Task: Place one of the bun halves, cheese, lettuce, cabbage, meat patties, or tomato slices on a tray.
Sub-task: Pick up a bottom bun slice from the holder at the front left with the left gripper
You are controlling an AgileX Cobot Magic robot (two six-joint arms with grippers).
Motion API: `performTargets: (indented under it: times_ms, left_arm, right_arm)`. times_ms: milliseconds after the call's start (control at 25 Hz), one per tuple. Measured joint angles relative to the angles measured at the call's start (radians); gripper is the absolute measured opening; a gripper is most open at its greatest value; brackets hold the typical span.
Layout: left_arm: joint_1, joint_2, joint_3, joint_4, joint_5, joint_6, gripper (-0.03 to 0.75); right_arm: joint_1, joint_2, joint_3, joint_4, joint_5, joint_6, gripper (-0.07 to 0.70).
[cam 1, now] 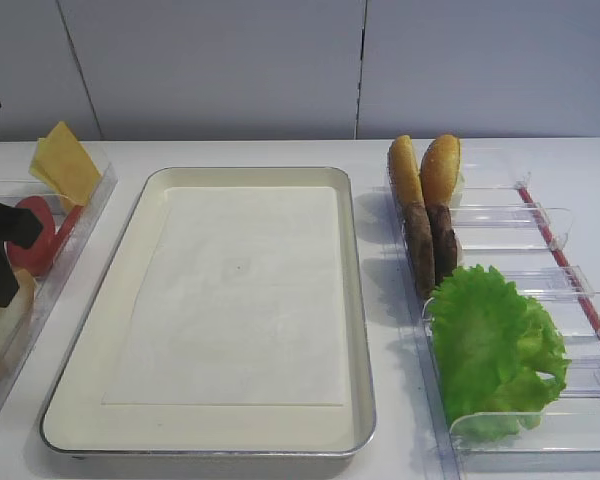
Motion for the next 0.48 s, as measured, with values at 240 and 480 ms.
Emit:
performTargets:
  times_ms: [240,480]
  left_arm:
    - [0.002,0.000,0.000,0.000,0.000,-0.013,0.144]
    - [0.002,-0.008,0.000,0.028,0.008,-0.031,0.136]
  right_arm:
    - [0.000,0.000,0.000,0.000,0.000,0.000,0.693]
    - [0.000,0.000,0.000,0.000,0.000,0.000,0.693]
